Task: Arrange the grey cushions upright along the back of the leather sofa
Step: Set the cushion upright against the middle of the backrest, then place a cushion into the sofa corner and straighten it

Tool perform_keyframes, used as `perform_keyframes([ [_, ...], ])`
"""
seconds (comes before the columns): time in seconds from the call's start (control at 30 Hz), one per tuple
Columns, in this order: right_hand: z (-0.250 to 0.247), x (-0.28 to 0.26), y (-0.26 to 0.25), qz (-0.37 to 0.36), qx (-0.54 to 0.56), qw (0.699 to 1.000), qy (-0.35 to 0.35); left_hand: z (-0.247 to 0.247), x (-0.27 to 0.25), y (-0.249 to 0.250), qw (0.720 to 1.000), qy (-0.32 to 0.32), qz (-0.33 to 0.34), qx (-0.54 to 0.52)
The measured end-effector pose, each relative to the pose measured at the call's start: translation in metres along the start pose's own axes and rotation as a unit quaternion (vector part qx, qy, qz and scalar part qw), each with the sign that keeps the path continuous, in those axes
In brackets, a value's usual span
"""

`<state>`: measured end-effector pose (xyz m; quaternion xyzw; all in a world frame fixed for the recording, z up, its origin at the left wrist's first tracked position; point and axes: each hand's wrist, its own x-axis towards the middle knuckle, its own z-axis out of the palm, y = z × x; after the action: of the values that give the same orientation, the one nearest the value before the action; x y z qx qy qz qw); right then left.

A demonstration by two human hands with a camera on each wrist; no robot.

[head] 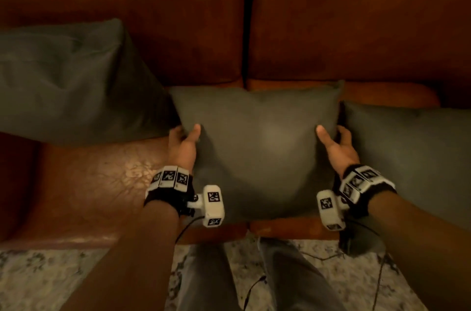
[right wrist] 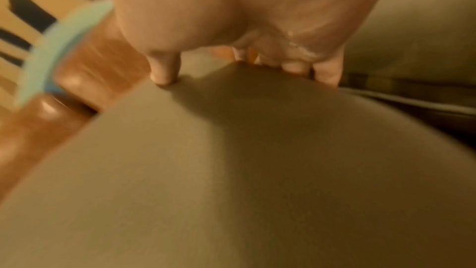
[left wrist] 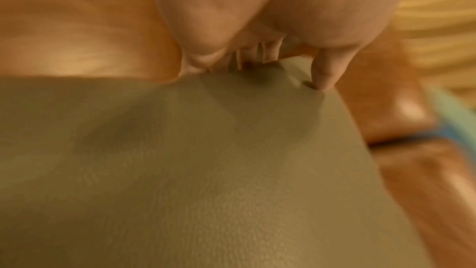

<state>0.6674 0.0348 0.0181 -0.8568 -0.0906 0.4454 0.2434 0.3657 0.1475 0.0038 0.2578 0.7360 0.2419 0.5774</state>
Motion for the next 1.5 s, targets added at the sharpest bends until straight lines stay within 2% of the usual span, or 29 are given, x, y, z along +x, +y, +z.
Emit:
perform_keyframes([
  [0.07,-0.005,-0.005,-0.007,-0.035,0.074,0.996,0.031,0.01,-0.004,0.039,0.996,-0.03,0.082,0.021],
  [0.17,-0.003,-0.005,-0.044,-0.122,0.146,0.979,0.076,0.013,-0.003,0.078,0.979,-0.054,0.195,-0.001],
  [0.23,-0.001,0.001,-0.073,-0.183,0.17,0.965,0.082,0.014,0.0,0.098,0.972,-0.05,0.229,-0.016],
  [0.3,0.005,0.007,-0.098,-0.195,0.145,0.968,0.06,0.013,0.013,0.111,0.973,-0.032,0.229,-0.013],
  [0.37,0.015,0.019,-0.11,-0.152,0.1,0.983,0.007,0.012,0.027,0.115,0.983,0.001,0.183,0.024],
  [0.43,0.022,0.044,-0.107,-0.098,0.103,0.988,-0.052,0.007,0.047,0.11,0.99,0.025,0.121,0.066],
  [0.5,0.026,0.057,-0.102,-0.089,0.087,0.989,-0.077,0.006,0.064,0.1,0.989,0.027,0.095,0.106],
  [0.6,0.023,0.038,-0.11,-0.109,0.043,0.991,-0.064,0.012,0.052,0.103,0.987,0.047,0.1,0.115],
  [0.67,0.018,0.036,-0.106,-0.123,0.057,0.988,-0.073,0.016,0.037,0.096,0.982,0.099,0.135,0.093],
  [0.73,0.008,0.033,-0.088,-0.127,0.1,0.985,-0.068,0.023,0.014,0.074,0.964,0.165,0.17,0.117],
  [0.77,0.0,0.031,-0.074,-0.121,0.108,0.985,-0.062,0.03,-0.002,0.06,0.961,0.172,0.165,0.142],
  [0.83,-0.016,0.027,-0.031,-0.101,0.11,0.987,-0.056,0.06,-0.034,0.031,0.956,0.12,0.136,0.23],
  [0.87,-0.026,0.024,-0.006,-0.083,0.12,0.987,-0.062,0.082,-0.049,0.018,0.945,0.08,0.134,0.286],
  [0.93,-0.052,0.021,0.056,-0.05,0.139,0.987,-0.064,0.134,-0.074,-0.001,0.912,-0.008,0.176,0.37],
  [1.0,-0.087,0.01,0.117,-0.008,0.132,0.991,0.01,0.195,-0.095,-0.009,0.86,-0.109,0.246,0.434],
  [1.07,-0.125,-0.008,0.161,0.063,0.089,0.986,0.125,0.254,-0.106,-0.01,0.802,-0.198,0.295,0.479],
  [1.13,-0.16,-0.017,0.205,0.15,0.101,0.955,0.235,0.313,-0.115,-0.01,0.748,-0.256,0.337,0.511],
  [1.17,-0.172,-0.014,0.228,0.197,0.141,0.935,0.259,0.342,-0.119,-0.009,0.722,-0.271,0.349,0.533],
  [1.23,-0.188,-0.005,0.269,0.283,0.25,0.894,0.241,0.394,-0.12,-0.012,0.647,-0.286,0.355,0.611],
  [1.3,-0.194,0.007,0.289,0.311,0.346,0.864,0.19,0.433,-0.117,-0.019,0.571,-0.292,0.336,0.69],
  [1.33,-0.196,0.013,0.292,0.304,0.394,0.85,0.171,0.446,-0.111,-0.024,0.56,-0.295,0.31,0.709],
  [1.43,-0.212,0.032,0.28,0.254,0.484,0.817,0.184,0.453,-0.097,-0.034,0.578,-0.286,0.252,0.722],
  [1.47,-0.218,0.04,0.277,0.244,0.471,0.823,0.204,0.445,-0.093,-0.038,0.593,-0.287,0.234,0.715],
  [1.5,-0.226,0.046,0.273,0.233,0.438,0.839,0.222,0.433,-0.094,-0.04,0.628,-0.294,0.213,0.689],
])
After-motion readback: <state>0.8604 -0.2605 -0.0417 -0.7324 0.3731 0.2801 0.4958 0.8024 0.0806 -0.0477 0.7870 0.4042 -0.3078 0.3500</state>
